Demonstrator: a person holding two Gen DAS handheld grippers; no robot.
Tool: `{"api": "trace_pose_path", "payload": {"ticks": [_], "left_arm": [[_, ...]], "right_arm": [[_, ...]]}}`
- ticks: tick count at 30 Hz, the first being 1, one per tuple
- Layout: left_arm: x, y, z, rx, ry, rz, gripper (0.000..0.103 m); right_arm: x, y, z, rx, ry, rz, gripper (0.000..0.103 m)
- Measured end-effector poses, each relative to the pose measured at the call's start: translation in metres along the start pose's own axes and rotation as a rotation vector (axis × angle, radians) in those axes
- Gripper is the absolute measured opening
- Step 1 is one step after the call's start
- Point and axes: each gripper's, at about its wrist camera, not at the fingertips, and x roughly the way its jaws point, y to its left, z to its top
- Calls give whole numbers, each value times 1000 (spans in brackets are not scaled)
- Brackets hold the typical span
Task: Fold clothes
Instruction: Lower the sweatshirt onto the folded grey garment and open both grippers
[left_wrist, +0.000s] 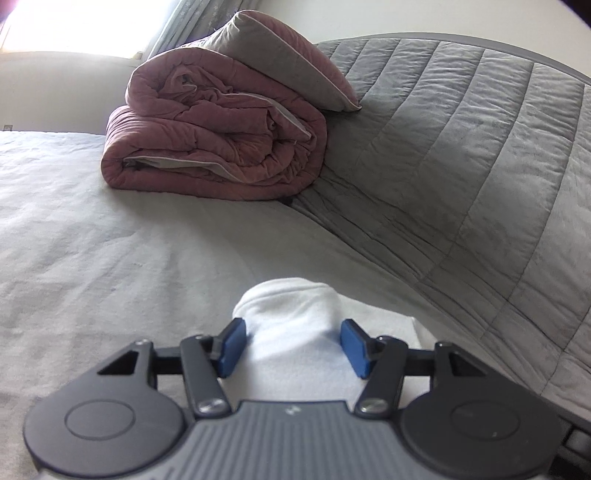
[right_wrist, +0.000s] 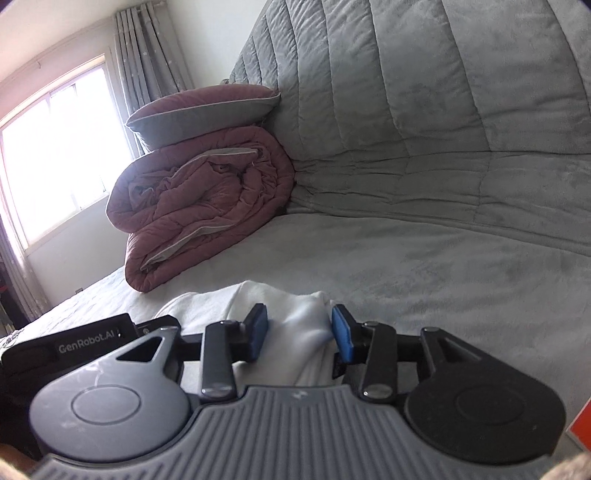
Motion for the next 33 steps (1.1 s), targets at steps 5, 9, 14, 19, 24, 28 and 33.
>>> {"api": "trace_pose_path", "payload": {"ticks": [5, 9, 14, 19, 24, 28, 33], "left_arm": [[-14, -1, 14, -15, 37, -2, 68], [-32, -5, 18, -6, 72, 37, 72], [-56, -10, 19, 9, 175, 89, 77], [-81, -20, 19, 20, 238, 131, 82], [-109, -34, 19, 41, 278, 172, 86], [-132, -45, 18, 56, 315, 194, 91], [-156, -56, 18, 94, 368, 211, 96]], "right_arm": [[-11, -8, 16, 98, 2, 52, 61], [-14, 0, 21, 68, 20, 40, 64], [-24, 12, 26, 68, 65, -5, 69], [-44, 28, 43, 41, 131, -39, 79], [-69, 37, 57, 50, 195, -53, 83], [-92, 42, 58, 49, 240, -72, 87], [-116, 50, 54, 34, 281, -95, 89]]}}
